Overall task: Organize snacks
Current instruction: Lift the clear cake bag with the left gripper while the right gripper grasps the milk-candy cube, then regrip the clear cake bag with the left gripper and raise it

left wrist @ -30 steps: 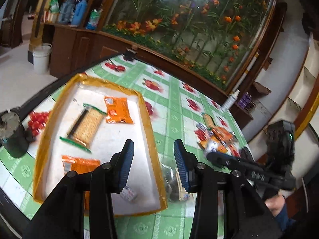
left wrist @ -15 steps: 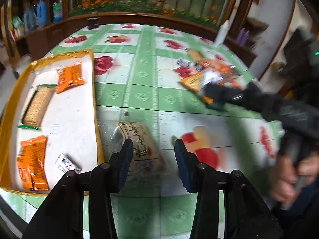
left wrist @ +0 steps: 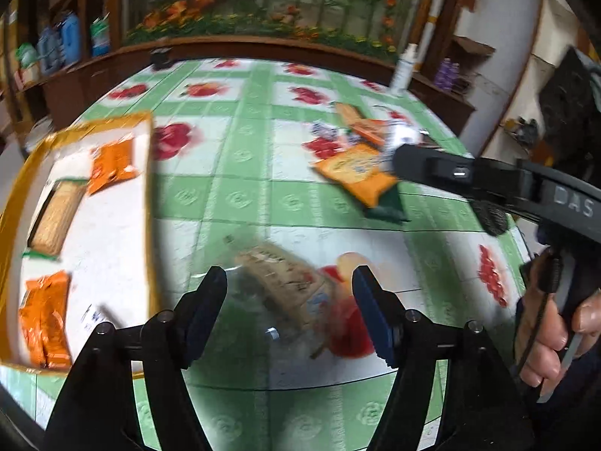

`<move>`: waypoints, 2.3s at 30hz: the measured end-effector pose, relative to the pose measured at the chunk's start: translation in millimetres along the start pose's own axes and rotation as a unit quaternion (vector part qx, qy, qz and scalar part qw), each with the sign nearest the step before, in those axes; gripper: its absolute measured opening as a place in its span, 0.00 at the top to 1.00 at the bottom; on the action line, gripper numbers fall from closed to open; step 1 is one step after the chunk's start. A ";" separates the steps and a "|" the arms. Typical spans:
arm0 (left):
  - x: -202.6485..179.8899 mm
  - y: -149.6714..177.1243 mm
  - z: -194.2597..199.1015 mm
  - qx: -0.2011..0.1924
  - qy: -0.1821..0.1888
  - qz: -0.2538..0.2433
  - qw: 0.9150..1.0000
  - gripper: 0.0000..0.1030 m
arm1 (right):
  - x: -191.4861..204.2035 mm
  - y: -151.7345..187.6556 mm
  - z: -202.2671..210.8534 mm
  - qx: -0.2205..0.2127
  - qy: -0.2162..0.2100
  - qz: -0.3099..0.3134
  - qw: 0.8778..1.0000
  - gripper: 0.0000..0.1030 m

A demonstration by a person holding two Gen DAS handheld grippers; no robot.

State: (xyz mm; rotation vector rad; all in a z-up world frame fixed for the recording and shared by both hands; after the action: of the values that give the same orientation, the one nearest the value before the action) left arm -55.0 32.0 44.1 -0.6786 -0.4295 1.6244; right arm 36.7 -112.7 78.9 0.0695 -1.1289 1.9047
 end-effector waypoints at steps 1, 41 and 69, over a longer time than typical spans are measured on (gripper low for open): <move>0.9 0.0 -3.1 0.007 0.000 0.005 1.000 0.33 | -0.2 -0.3 0.5 -0.001 0.000 0.000 1.000 0.80; 54.9 -15.3 14.8 -0.046 0.060 0.086 0.993 0.64 | 6.3 5.3 -14.6 -0.007 0.021 0.006 1.000 0.80; -31.4 9.3 -59.5 0.063 0.003 -0.082 0.995 0.00 | -7.1 -0.5 2.1 -0.029 0.019 -0.012 0.999 0.80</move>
State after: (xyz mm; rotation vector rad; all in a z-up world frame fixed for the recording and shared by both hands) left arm -21.6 -6.3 -0.9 -0.5389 -0.3666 1.4796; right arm 40.6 -118.8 77.3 0.0150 -1.1512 1.8427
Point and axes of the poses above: each gripper's, at about its wrist camera, not at the fingertips, and z roughly against the way its jaws point, x to its left, y to its underside, the point moved 1 cm from there along -z, roughly the way its jaws point
